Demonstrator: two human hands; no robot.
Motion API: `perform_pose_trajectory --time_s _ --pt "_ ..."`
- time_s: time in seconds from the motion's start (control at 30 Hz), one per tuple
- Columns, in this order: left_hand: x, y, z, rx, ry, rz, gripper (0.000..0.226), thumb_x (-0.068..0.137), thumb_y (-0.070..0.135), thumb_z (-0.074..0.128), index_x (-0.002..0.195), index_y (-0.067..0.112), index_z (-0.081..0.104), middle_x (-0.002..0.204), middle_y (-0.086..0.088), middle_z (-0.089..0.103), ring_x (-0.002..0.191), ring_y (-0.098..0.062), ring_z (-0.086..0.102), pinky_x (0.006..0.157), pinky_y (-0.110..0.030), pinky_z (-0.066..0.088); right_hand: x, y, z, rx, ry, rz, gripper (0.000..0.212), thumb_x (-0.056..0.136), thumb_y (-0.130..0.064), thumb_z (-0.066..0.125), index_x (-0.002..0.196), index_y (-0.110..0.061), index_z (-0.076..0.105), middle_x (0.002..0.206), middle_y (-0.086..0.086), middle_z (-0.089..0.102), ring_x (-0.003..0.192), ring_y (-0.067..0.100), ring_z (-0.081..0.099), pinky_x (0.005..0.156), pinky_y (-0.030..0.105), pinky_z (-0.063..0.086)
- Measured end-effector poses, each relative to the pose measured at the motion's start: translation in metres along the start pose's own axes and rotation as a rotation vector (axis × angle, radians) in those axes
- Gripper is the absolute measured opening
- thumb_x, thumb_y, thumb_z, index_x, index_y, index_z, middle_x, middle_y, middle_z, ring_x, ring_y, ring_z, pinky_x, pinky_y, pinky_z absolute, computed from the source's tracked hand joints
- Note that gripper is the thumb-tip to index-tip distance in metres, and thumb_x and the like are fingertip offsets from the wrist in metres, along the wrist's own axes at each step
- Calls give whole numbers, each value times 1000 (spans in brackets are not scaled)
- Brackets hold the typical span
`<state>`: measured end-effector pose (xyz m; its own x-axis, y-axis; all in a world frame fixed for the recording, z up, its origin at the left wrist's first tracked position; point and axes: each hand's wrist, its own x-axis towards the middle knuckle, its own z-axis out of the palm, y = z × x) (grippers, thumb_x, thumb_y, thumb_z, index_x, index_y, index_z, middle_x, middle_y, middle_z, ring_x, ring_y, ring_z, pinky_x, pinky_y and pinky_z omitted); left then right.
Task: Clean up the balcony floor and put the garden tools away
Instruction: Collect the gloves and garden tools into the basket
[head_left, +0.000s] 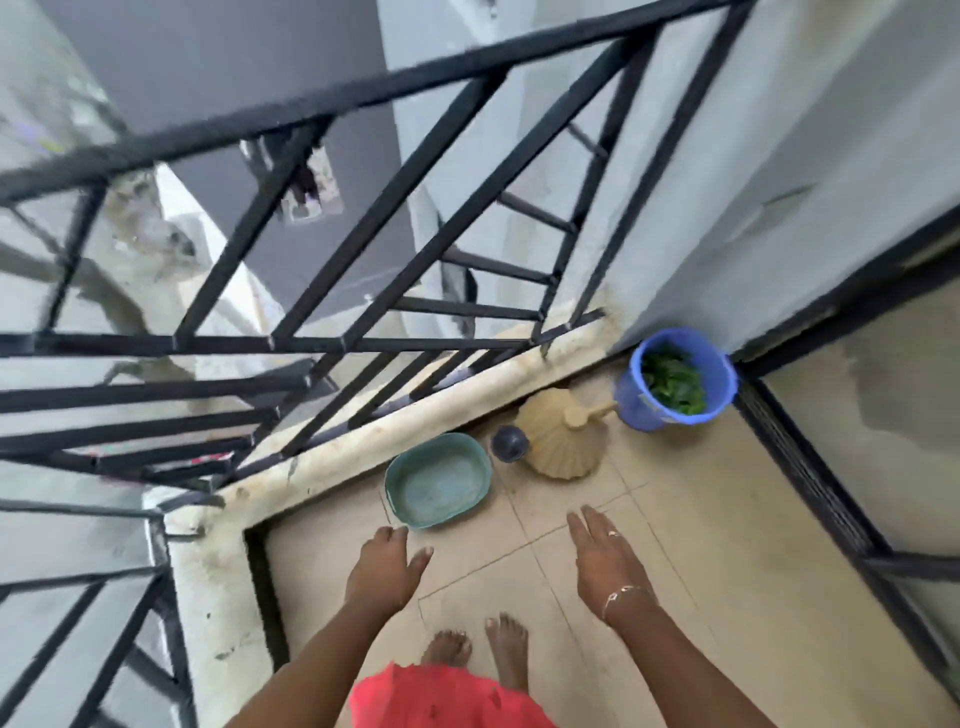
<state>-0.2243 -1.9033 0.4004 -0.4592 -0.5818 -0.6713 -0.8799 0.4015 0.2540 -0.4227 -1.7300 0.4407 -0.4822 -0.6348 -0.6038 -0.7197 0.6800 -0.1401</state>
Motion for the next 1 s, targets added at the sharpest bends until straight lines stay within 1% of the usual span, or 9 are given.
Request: perform_pose_trajectory --time_s 0.03,0.07,0.1,0.27,0.37,0.47,0.67,0.83,1.0 --pt "-12 7 -10 49 3 54 50 97 45 41 133 10 44 136 -11 45 123 -27 44 100 -35 38 -17 6 -6 13 -8 37 70 85 -13 57 146 -10 22 154 9 16 140 26 23 110 28 25" --pt "-23 14 -18 94 -5 108 49 97 45 41 132 11 45 136 -10 45 123 -26 44 99 -36 39 -35 11 -12 66 23 85 65 91 -12 45 148 -15 13 156 6 8 143 22 14 112 27 18" --pt "-32 22 -25 134 -18 158 49 97 46 41 132 12 45 136 -9 45 123 -26 44 99 -36 40 -51 15 -16 116 66 151 63 93 -12 41 148 -17 11 156 5 7 143 21 13 112 26 17" --pt "-54 66 -41 347 -109 385 53 98 45 39 139 11 39 142 -10 38 128 -26 42 104 -35 37 -118 27 -14 253 279 387 57 91 -11 44 144 -18 25 150 3 23 133 23 30 105 27 28" --pt "-67 96 -36 500 -126 506 56 98 48 37 140 11 39 143 -11 38 129 -26 40 104 -34 36 -160 36 8 304 308 500 55 90 -10 43 142 -17 28 148 4 25 132 24 30 106 29 29" --pt "-84 131 -17 659 -154 676 55 97 49 37 135 9 44 138 -12 43 125 -28 44 101 -33 37 -206 48 41 361 302 633 55 89 -8 44 142 -17 29 148 5 26 132 25 30 107 31 29" --pt "-134 220 54 900 -262 1002 54 96 49 39 133 10 46 136 -12 45 125 -29 45 102 -34 37 -311 78 108 552 319 966 54 91 -11 42 143 -18 27 148 4 25 133 26 29 107 32 29" --pt "-206 291 138 968 -333 1250 51 96 47 42 134 12 47 133 -9 46 124 -26 45 95 -35 41 -397 100 166 691 289 1197 55 89 -10 45 142 -16 29 144 7 30 128 29 35 103 33 37" --pt "-292 331 230 1033 -428 1444 50 97 45 41 135 13 46 135 -6 45 125 -24 44 99 -33 39 -474 119 223 824 301 1382 54 90 -10 45 141 -16 30 144 6 30 127 28 36 102 34 38"
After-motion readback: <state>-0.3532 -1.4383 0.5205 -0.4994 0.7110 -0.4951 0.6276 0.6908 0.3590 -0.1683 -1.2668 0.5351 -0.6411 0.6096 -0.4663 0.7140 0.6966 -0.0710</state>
